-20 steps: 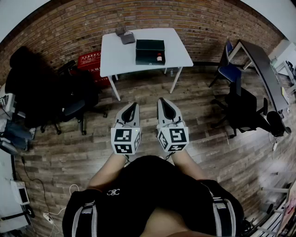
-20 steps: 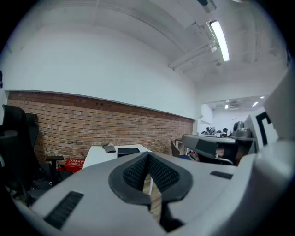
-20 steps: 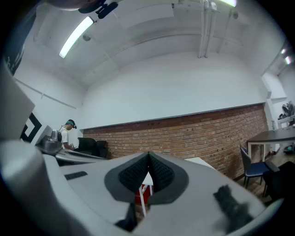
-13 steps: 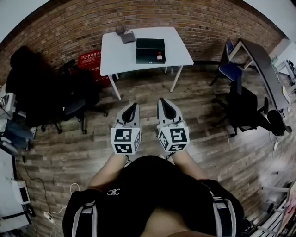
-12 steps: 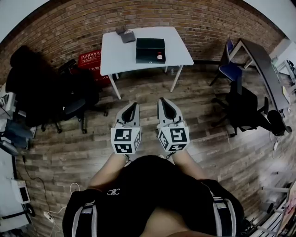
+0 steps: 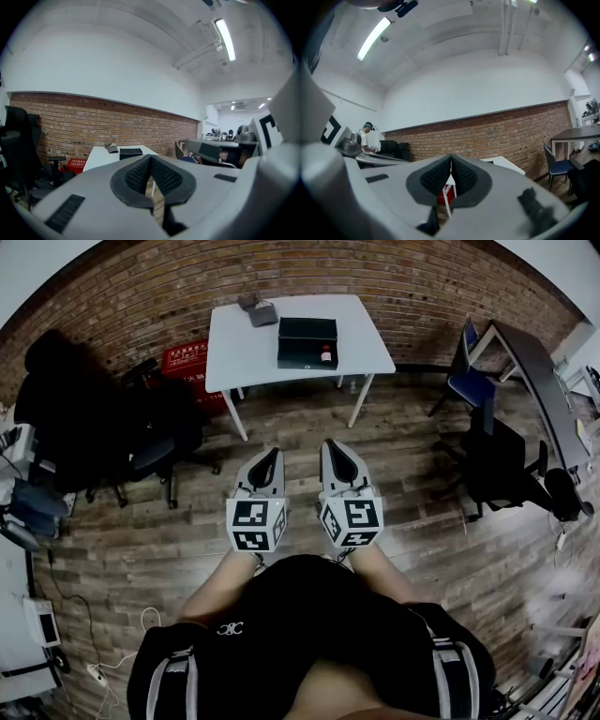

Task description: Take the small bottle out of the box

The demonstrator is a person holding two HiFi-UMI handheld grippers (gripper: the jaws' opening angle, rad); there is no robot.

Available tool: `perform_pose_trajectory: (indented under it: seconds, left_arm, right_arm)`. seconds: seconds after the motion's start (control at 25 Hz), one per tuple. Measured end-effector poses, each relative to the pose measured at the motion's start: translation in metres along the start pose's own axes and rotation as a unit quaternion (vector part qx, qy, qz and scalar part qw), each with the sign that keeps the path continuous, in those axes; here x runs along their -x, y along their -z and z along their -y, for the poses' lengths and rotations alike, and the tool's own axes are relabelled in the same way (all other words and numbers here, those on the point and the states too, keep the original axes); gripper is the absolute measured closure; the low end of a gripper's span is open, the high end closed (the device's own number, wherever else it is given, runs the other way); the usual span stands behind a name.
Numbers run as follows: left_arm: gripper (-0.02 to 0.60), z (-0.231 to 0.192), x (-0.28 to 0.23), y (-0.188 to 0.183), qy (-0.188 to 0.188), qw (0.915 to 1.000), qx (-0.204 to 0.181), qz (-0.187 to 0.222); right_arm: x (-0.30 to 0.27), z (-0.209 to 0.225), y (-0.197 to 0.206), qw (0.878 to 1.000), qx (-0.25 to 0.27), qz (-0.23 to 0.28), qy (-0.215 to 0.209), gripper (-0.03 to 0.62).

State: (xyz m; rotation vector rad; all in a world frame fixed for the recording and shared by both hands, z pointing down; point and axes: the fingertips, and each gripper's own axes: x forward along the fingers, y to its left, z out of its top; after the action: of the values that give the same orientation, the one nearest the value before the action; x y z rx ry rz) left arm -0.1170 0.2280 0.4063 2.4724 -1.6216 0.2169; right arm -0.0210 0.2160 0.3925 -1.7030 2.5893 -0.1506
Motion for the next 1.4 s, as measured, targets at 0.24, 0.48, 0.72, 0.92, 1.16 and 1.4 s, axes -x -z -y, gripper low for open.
perform_pose_trajectory:
  seconds: [0.24, 0.48, 0.72, 0.92, 1.16, 1.4]
  left_arm:
    - [0.569, 0.023, -0.017, 0.001, -0.002, 1.0000, -0.004, -0.003]
    - [0.569, 0.059, -0.040, 0.005, -0.006, 1.0000, -0.005, -0.004]
    - [0.569, 0.088, -0.057, 0.011, -0.002, 0.9998, 0.009, -0.016]
    - [0.569, 0.077, -0.073, 0.019, -0.014, 0.9995, 0.016, -0.023]
    - [0.569, 0.062, -0.107, 0.011, -0.006, 0.9997, 0.010, -0.022]
    - [0.569, 0.019, -0.148, 0.000, -0.005, 0.9997, 0.012, -0.019]
  right_arm:
    - [0.001, 0.025, 0.002, 1.000, -0.010, -0.003, -0.009, 0.563]
    - [0.009, 0.052, 0.007, 0.999, -0.002, -0.011, -0.037, 0.563]
    - [0.014, 0.077, 0.006, 0.999, -0.004, -0.014, -0.053, 0.563]
    - [0.004, 0.088, 0.010, 0.999, -0.003, -0.008, -0.053, 0.563]
    - [-0.034, 0.099, 0.011, 0.998, -0.008, -0.008, -0.058, 0.563]
    - [-0.091, 0.096, 0.014, 0.998, -0.003, -0.015, -0.060, 0.563]
